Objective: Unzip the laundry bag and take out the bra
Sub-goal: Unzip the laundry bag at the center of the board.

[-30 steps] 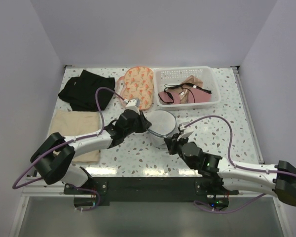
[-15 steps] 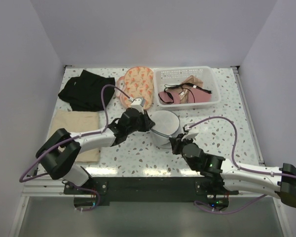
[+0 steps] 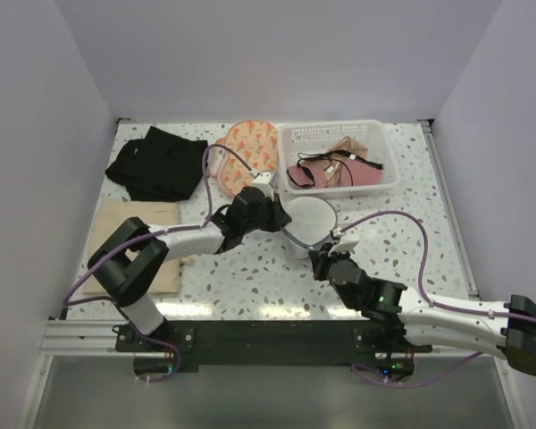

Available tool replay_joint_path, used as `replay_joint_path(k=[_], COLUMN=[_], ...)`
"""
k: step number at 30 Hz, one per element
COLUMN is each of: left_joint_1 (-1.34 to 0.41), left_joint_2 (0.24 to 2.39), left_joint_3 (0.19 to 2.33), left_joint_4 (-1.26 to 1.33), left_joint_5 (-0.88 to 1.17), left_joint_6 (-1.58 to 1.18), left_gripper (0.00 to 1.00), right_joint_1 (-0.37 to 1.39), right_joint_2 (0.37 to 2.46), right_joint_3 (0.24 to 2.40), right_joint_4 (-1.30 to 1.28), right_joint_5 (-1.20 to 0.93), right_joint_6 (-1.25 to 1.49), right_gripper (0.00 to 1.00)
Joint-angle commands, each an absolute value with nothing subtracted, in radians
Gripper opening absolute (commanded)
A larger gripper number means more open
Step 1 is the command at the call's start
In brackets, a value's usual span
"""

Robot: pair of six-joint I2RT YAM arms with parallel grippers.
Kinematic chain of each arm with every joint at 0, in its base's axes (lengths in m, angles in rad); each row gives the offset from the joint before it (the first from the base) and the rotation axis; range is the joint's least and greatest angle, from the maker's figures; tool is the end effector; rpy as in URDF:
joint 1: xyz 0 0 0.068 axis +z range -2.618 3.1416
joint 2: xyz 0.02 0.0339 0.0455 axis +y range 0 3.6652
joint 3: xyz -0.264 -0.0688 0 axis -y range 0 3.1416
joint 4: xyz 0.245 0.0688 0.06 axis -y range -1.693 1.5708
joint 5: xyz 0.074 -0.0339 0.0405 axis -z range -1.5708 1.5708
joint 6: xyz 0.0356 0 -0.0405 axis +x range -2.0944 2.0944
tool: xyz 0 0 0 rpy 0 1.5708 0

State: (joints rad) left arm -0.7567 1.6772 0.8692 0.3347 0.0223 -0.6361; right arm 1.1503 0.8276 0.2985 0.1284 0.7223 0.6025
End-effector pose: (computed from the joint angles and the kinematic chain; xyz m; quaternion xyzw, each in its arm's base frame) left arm 0.2599 -0.2465 0.1904 0.0572 0.8512 -0.3419 0.3940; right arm 0.0933 0.1510 0.1967 -0.0231 0.8036 0.2085 0.5570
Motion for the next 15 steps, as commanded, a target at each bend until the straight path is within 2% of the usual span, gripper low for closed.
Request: replay_joint_path(k=[1,9,10,13,15], left_joint_1=[-0.736,-0.736,-0.736,-0.736,-0.736], left_joint_2=[1.704,1.686,1.680,1.643,1.609], left_joint_3=[0.920,0.919,0.914,0.901,0.888], left_joint_4=[0.367,0.342,0.334,0.302,0.287], left_joint_5=[-0.049,-0.083,-0.089,-0.130,-0.167], left_joint_6=[-0.584,-0.592,-0.594,-0.598,-0.603], left_gripper=[0.20,0.52,0.60,0.70,0.73], right_joint_1=[1.154,1.154,1.154,1.154,1.154], right_joint_2=[0.833,0.847,0.848,0.847,0.845], right_joint_3=[0.310,0.314,0.316,0.314,0.311], right_joint_4=[0.167,0.212,0.212,0.212,0.215], right_joint_5=[0.735,0.739,0.739,0.738,0.736], right_joint_6=[0.606,0.607,0.606,0.609,0.609], right_gripper=[0.00,0.00,0.00,0.00,0.00])
